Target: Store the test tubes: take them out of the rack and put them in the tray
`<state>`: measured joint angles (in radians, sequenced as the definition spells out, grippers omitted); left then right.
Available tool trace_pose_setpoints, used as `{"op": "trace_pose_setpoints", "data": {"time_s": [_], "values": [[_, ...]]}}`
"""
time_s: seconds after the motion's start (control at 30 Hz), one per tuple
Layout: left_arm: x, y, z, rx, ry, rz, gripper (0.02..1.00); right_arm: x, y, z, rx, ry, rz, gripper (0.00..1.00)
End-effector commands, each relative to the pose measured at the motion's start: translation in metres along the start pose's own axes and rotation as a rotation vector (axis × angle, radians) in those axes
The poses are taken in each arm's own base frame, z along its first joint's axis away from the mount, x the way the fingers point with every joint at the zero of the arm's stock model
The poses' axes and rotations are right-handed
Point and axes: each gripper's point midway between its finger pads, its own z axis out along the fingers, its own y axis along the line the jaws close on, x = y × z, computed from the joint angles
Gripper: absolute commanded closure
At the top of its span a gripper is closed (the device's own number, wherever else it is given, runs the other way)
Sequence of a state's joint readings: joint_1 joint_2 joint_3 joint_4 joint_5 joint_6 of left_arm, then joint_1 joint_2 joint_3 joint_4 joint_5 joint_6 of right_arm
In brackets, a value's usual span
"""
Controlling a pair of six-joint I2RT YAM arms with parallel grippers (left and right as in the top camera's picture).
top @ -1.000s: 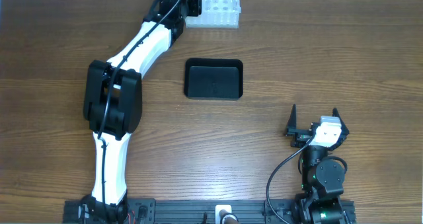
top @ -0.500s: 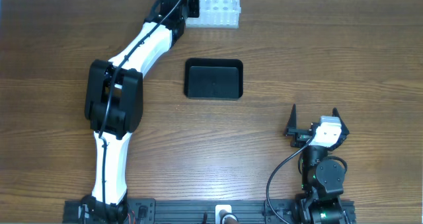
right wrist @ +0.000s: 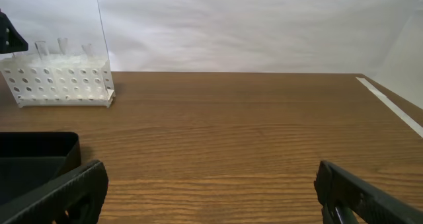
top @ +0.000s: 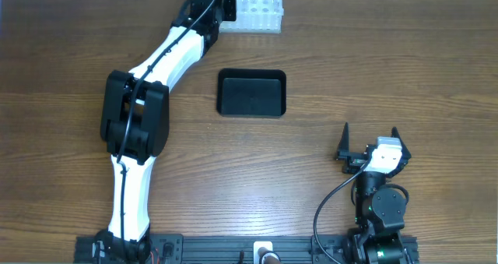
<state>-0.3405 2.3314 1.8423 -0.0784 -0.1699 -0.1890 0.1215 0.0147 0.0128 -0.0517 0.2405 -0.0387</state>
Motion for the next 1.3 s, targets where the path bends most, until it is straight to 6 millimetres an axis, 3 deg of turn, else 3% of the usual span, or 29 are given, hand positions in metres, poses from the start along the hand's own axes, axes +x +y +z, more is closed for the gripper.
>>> {"op": "trace_pose_setpoints", "data": {"time_s": [0.03, 0.13, 0.17, 0.43, 0.6, 0.87, 1.13, 1.23, 1.3], "values": [[-0.008, -0.003, 0.002, -0.002, -0.024, -0.012, 0.803, 0.002, 0.003, 0.0, -0.014, -0.002, -0.007, 0.007], [-0.008, -0.004, 0.002, 0.0, -0.028, -0.017, 0.855, 0.002, 0.003, 0.0, -0.014, -0.002, -0.007, 0.009], [-0.009, -0.004, 0.001, 0.001, -0.03, -0.024, 0.912, 0.002, 0.003, 0.0, -0.014, -0.002, -0.007, 0.009], [-0.01, -0.006, 0.001, 0.004, -0.036, -0.027, 0.919, 0.002, 0.003, 0.0, -0.014, -0.002, -0.007, 0.007], [-0.027, -0.008, -0.01, 0.011, -0.07, -0.032, 0.919, 0.002, 0.003, 0.0, -0.014, -0.001, -0.007, 0.009], [-0.094, -0.011, -0.065, -0.009, -0.199, 0.004, 0.919, 0.002, 0.003, 0.0, -0.014, -0.002, -0.007, 0.009], [-0.17, -0.014, -0.15, 0.011, -0.369, -0.011, 0.908, 0.002, 0.003, 0.0, -0.014, -0.002, -0.007, 0.009], [-0.179, -0.021, -0.175, 0.033, -0.373, -0.006, 0.908, 0.002, 0.003, 0.0, -0.014, -0.001, -0.008, 0.007], [-0.167, -0.029, -0.183, 0.048, -0.312, 0.013, 0.91, 0.002, 0.003, 0.0, -0.014, -0.002, -0.008, 0.007]]}}
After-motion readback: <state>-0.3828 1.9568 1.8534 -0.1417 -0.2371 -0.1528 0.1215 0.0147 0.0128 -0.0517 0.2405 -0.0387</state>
